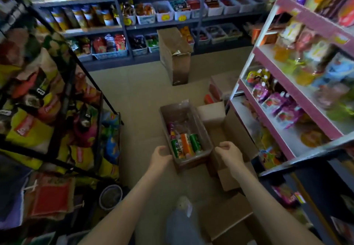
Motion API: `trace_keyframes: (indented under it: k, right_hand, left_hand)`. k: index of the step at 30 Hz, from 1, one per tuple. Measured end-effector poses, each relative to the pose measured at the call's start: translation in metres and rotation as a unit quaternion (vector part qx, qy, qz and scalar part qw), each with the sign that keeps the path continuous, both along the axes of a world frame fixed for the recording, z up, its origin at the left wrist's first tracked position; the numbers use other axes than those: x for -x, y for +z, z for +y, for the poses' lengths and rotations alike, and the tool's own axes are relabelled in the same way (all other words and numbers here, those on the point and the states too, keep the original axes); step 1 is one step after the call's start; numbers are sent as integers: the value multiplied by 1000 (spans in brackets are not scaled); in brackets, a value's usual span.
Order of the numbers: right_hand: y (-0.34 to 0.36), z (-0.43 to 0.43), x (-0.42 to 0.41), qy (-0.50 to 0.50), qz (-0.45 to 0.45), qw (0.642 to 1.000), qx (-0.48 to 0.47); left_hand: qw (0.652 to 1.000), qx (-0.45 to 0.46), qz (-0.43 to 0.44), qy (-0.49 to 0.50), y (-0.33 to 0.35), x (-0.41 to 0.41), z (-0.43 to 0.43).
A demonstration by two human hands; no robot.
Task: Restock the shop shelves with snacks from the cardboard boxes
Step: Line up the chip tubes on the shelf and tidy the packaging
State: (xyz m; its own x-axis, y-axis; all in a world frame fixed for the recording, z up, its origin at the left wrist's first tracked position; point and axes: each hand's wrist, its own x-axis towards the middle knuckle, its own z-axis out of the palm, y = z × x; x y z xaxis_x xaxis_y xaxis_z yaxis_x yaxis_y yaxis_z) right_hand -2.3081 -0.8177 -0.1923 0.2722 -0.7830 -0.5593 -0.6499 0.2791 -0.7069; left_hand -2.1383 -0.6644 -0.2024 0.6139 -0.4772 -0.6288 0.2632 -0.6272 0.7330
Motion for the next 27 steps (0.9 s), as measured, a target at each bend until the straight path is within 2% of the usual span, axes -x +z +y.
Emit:
trace_keyframes:
  k: [11,18,20,23,27]
  right_hand:
    - [-130,-131,-135,10,91,993,-78]
    - [-273,-183,-179,0,174,983,-67]
    - [-319,-190,-189,-11,194,978,-82]
    - [-393,-197,-199,-13,209,972,-110]
    - [-491,-204,-202,24,206,971,-121]
  left_hand:
    - [995,-65,70,-2,-126,-130,-148]
    - [987,-80,143,-11,-288,-145,-238]
    - [984,-98,146,14,-334,-142,-250]
    - [977,-174,120,32,-404,-134,-255]
    - [958,-251,131,35,-476,-122,-271]
